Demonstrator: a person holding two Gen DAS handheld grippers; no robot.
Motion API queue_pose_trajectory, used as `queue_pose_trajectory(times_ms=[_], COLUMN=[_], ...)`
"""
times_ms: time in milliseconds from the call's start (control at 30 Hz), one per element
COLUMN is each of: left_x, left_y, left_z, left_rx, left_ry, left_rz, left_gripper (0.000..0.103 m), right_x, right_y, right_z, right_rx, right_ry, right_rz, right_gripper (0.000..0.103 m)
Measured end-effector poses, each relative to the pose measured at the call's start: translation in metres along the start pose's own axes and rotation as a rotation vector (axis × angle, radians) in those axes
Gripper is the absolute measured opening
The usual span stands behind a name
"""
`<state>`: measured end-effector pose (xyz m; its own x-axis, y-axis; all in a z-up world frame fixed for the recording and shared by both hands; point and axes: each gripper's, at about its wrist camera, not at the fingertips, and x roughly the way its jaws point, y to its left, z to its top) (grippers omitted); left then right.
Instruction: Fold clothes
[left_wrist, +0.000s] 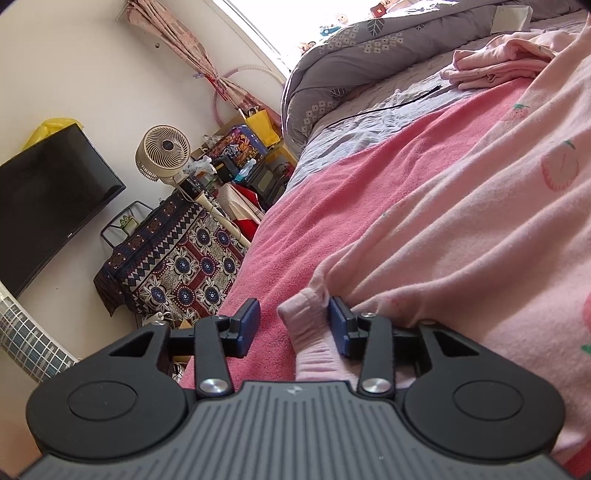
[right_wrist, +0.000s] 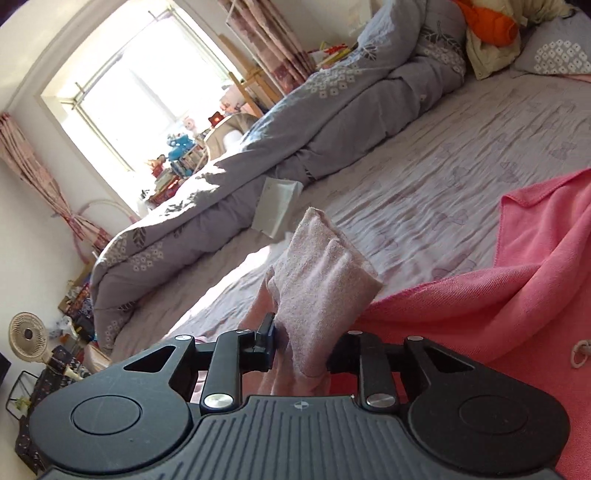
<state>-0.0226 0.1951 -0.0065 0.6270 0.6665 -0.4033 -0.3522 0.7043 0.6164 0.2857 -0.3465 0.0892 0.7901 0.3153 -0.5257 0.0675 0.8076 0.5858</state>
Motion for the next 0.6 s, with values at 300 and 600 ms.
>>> queue_pose_trajectory(times_ms=[300,600], left_x=[0.003,0.007], left_y=[0.004,0.004], left_z=[-0.003,-0.004], left_rx=[-0.032,-0.058], left_ry=[-0.009,-0.009], left_rz=[-0.006,0.014], left_gripper=[0.049,0.056], right_x=[0.053,0.108], right_y=[-0.1,-0.1], right_z=[-0.043,-0.008], right_rx=[0.067,0.036], right_ry=[-0.056,-0.107], right_rz=[0.005,-0.01], right_gripper=[0.059,0.058])
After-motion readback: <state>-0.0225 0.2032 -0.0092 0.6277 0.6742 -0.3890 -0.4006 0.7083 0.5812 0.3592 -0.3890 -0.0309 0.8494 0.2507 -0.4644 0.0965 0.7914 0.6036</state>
